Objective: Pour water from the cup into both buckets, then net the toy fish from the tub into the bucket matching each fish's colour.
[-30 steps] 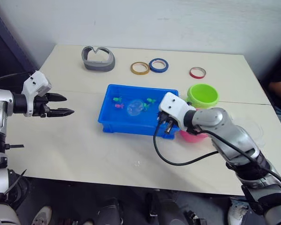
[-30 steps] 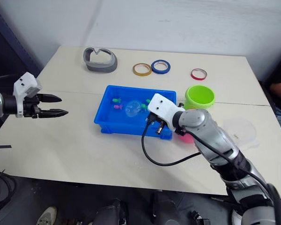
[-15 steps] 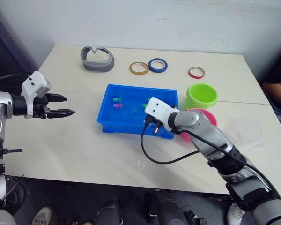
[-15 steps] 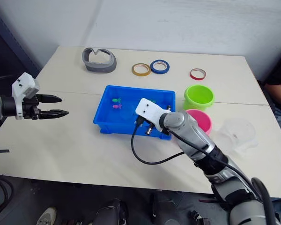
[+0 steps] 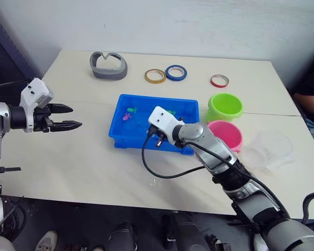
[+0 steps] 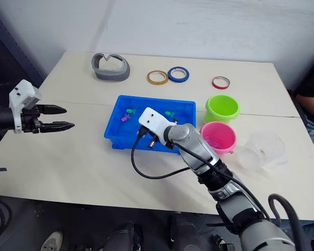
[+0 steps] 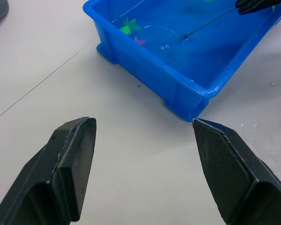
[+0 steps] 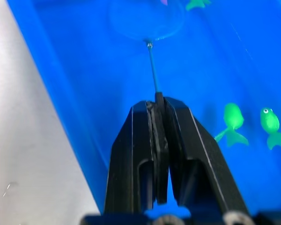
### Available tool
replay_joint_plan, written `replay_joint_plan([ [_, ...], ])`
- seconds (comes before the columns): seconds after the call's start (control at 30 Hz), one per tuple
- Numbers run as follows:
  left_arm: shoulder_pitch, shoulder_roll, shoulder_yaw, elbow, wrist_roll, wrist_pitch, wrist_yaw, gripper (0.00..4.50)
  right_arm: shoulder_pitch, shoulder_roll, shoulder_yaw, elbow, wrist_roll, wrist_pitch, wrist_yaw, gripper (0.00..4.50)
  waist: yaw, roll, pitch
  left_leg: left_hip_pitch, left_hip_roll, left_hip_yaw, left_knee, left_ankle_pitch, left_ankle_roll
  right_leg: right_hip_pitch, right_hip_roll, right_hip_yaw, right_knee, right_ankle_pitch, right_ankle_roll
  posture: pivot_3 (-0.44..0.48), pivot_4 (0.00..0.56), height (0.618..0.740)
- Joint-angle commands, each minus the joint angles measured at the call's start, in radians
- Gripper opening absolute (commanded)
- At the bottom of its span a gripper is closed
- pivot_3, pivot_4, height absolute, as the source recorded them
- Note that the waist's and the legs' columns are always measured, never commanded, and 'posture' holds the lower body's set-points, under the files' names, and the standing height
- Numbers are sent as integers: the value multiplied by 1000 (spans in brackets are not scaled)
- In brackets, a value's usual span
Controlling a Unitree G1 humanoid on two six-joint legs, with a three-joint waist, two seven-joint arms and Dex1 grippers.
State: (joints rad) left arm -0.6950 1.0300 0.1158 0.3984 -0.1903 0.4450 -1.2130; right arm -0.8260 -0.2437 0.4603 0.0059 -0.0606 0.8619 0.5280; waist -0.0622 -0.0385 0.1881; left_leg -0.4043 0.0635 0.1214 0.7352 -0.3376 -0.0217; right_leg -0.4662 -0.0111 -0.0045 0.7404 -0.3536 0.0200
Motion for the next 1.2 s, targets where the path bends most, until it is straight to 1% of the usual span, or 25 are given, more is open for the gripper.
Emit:
replay_joint_plan([
  [0.03,1,29,31,-40,-21,5,5,3596,-36,36,-46,12,-5,-44,-35,0,0,0,0,0,0,0,0,0,0,0,0,0,0,0,0,0,150,693],
  [0.23,1,30,34,-45,-26,7,7,3596,-45,98,-103,40,24,-65,-57,0,-2,0,0,0,0,0,0,0,0,0,0,0,0,0,0,0,150,693],
  [0.47,-1,28,35,-51,-32,16,5,3596,-42,124,-149,7,62,-42,-39,0,-14,0,0,0,0,0,0,0,0,0,0,0,0,0,0,0,150,693],
  [0.7,-41,12,30,-9,-22,-7,46,3596,-29,90,-162,-56,93,17,-4,0,-23,0,0,0,0,0,0,0,0,-1,0,0,1,0,0,0,150,693],
  [1.1,-72,-4,15,12,-35,-20,29,3596,6,30,-177,-137,118,88,9,0,-21,0,0,0,0,0,-1,0,0,-1,0,0,0,0,0,0,150,693],
  [1.2,-86,-20,12,7,-49,-13,17,3596,12,-8,-204,-183,139,122,23,0,-19,0,0,-1,0,0,-1,0,0,-1,0,0,0,0,0,0,150,693],
])
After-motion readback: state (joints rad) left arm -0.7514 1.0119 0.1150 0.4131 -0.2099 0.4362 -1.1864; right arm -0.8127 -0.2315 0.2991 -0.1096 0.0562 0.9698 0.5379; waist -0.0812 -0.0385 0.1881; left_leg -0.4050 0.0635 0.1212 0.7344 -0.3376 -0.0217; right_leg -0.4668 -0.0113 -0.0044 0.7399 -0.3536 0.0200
